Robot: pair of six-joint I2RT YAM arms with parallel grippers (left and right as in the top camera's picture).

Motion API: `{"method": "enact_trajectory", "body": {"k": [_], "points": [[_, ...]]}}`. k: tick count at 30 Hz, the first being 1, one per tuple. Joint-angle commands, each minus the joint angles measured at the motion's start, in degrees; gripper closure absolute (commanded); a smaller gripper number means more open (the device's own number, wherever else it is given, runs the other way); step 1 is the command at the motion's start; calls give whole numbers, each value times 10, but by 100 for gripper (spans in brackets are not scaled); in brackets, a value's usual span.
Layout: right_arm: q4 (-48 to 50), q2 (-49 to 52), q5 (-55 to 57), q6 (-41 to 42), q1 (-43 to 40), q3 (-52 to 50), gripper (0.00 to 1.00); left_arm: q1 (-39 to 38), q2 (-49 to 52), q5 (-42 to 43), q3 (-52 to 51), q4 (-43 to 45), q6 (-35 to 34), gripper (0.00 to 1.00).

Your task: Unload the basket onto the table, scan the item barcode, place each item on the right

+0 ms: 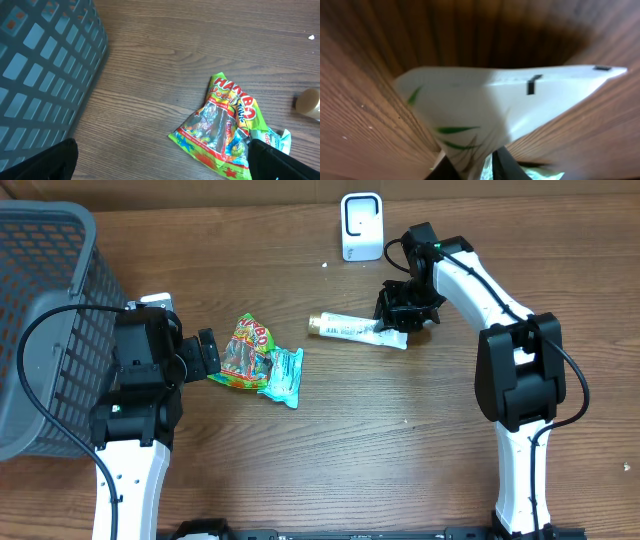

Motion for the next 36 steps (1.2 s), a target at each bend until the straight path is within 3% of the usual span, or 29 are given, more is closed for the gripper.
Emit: {"method": "enact_trajectory", "body": {"k": [1,6,15,18,19,20,22,24,25,27,30,36], "points": [[0,21,43,-94,-12,-5,74,2,-3,-5,2,1,8,0],[-9,21,47,-212,-17,11,51,2,-3,-5,2,1,8,0],[-75,3,90,-399,-16,117,38,2,-3,-5,2,1,8,0],[-110,-5,116,-460,-16,169,31,2,-3,-5,2,1,8,0],[-119,-7,118,-488,-16,184,23,2,-3,-5,2,1,8,0],[-129,-8,118,-533,-16,203,17,2,-3,-5,2,1,8,0],[-145,-10,117,-637,-13,236,16,2,-3,-5,2,1,8,0],[-166,-11,118,-802,-9,267,11,2,-3,-5,2,1,8,0],[-181,-11,119,-903,-6,277,0,2,-3,-5,2,1,8,0],[-196,-11,133,-1017,-5,280,0,2,-3,-5,2,1,8,0],[-194,-11,165,-1128,-6,279,0,2,-3,-5,2,1,8,0],[-169,-11,84,-1295,-12,243,2,2,-3,-5,2,1,8,0]]}}
